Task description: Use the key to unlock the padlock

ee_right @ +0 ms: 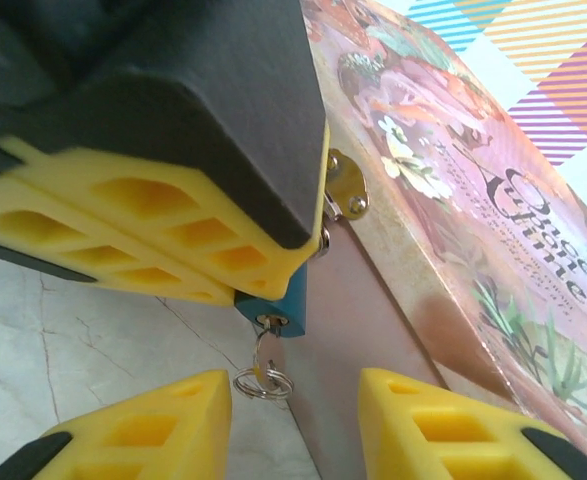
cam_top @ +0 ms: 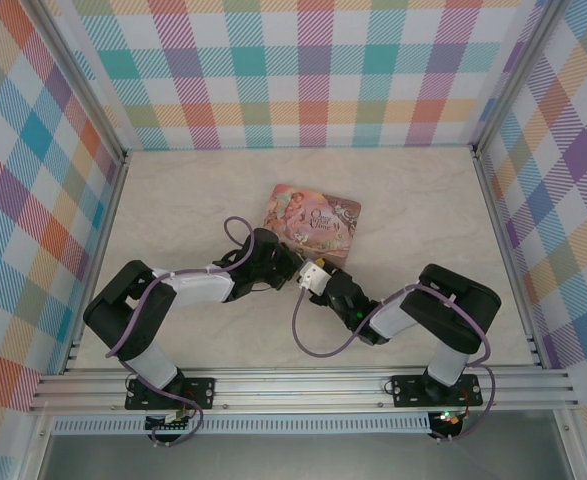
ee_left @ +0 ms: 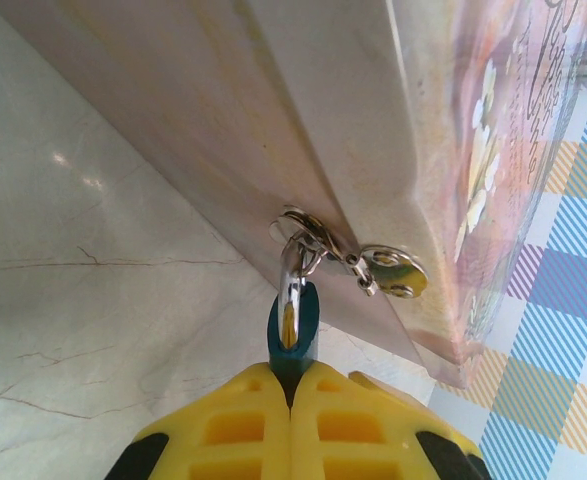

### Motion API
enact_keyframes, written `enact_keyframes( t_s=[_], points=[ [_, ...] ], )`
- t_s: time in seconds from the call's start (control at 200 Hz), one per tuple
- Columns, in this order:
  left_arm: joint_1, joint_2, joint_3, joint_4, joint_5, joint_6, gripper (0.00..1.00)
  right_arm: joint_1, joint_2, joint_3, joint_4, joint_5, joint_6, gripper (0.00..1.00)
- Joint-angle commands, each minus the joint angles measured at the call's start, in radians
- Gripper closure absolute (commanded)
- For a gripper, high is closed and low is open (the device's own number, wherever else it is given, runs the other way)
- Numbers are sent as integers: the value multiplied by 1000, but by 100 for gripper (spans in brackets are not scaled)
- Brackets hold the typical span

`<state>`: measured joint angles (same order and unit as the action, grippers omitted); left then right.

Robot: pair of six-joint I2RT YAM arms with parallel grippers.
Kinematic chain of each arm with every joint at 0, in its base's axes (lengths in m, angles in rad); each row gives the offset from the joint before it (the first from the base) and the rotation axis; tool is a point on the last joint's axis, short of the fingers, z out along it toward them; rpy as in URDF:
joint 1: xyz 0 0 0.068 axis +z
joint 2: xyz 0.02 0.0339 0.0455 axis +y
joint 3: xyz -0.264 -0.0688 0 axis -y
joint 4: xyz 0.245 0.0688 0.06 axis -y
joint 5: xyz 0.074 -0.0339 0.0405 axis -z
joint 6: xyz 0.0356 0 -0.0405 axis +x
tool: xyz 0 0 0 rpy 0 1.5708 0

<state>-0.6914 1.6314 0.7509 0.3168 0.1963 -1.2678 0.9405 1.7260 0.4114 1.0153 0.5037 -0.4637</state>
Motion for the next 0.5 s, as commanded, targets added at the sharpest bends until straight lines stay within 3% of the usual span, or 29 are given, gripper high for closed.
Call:
enact_keyframes(
  t_s=[0.0,0.495],
  points=[
    [8,-35,24,-4,-11,7,100,-2,23,16,47,-28,25,63],
    [7,-33,25,-3,-5,7,100,-2,43,46,65,-56,44,71]
  ],
)
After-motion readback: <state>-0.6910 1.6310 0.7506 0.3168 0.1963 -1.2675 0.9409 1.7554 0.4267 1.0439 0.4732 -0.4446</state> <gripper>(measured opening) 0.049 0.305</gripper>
